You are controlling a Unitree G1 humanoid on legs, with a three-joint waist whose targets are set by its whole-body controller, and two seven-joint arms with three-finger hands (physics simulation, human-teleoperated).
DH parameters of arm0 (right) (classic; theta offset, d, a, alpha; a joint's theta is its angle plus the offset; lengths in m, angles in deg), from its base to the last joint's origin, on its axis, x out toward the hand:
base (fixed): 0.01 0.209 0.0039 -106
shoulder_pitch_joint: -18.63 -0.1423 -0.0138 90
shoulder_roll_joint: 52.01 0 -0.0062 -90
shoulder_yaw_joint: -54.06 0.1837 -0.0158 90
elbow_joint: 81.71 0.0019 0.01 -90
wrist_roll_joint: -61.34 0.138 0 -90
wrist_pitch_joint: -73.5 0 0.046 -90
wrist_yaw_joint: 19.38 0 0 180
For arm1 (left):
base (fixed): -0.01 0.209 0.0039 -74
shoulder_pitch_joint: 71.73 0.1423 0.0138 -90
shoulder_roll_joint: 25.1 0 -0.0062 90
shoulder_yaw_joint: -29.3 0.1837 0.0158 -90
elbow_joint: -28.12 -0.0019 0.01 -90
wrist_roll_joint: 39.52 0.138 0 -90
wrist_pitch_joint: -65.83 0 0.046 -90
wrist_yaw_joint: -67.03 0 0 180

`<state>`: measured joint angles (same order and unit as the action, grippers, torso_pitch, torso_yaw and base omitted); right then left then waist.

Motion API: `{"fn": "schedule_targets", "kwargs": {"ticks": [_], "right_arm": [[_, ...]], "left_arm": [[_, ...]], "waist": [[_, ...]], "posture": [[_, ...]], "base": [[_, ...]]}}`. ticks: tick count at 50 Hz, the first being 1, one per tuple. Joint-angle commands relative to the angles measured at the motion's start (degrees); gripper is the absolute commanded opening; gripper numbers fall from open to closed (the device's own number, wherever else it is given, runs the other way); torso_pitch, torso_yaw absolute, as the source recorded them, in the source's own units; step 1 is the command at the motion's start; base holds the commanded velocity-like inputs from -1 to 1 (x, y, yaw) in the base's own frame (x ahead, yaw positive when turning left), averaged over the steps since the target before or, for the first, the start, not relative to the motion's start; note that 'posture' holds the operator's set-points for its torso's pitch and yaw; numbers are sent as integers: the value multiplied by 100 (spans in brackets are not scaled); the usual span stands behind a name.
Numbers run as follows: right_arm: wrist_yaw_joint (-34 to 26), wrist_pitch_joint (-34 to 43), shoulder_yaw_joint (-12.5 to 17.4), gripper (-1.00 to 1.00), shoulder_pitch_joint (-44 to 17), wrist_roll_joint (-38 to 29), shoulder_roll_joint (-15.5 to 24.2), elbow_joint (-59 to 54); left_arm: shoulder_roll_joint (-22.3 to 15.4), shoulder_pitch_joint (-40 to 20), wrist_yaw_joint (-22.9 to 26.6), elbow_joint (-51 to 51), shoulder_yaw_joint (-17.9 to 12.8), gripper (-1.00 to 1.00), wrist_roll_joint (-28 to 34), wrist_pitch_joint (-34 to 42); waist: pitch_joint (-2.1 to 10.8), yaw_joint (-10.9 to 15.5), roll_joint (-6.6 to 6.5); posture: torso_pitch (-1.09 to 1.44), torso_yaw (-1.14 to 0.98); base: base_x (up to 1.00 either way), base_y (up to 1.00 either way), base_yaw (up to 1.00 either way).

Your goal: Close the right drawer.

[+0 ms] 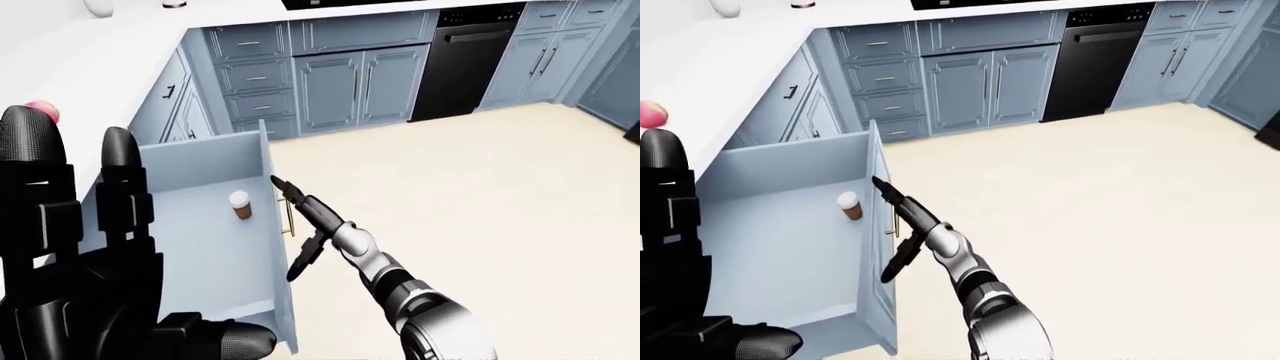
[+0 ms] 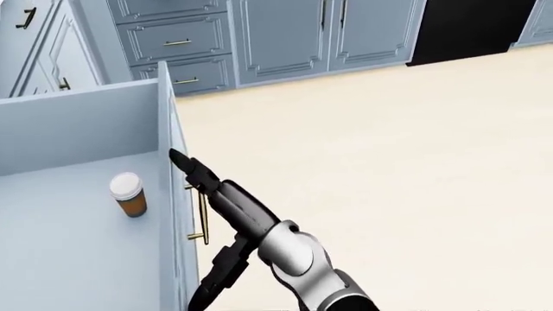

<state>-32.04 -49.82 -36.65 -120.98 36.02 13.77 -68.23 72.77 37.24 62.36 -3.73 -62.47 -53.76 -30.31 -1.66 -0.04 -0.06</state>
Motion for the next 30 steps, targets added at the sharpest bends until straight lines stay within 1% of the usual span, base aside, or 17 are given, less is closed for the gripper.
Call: {"fn": "schedule_targets", "kwargs": {"ticks": [1, 16, 22, 30], "right_arm": [[-390, -390, -173, 100, -239, -150, -189, 225], [-485, -286, -208, 100, -439, -222, -320, 202], [-532, -251, -219, 100, -492, -242, -392, 224], [-599, -219, -265, 100, -539, -288, -518, 228]], "left_arm": [[-11, -33, 27, 184, -30, 100, 9, -117], [-43, -31, 24, 184, -15, 100, 0, -94], [-42, -10, 35, 184, -52, 100, -34, -124], [-129, -20, -42, 184, -91, 100, -107, -138]], "waist": [[112, 52, -31], [115, 28, -48], [107, 29, -49], [98, 29, -56]], "posture": [[0, 0], [0, 0], [0, 0], [0, 0]], "base": [[0, 0, 0], [0, 0, 0], [0, 0, 0], [0, 0, 0]]}}
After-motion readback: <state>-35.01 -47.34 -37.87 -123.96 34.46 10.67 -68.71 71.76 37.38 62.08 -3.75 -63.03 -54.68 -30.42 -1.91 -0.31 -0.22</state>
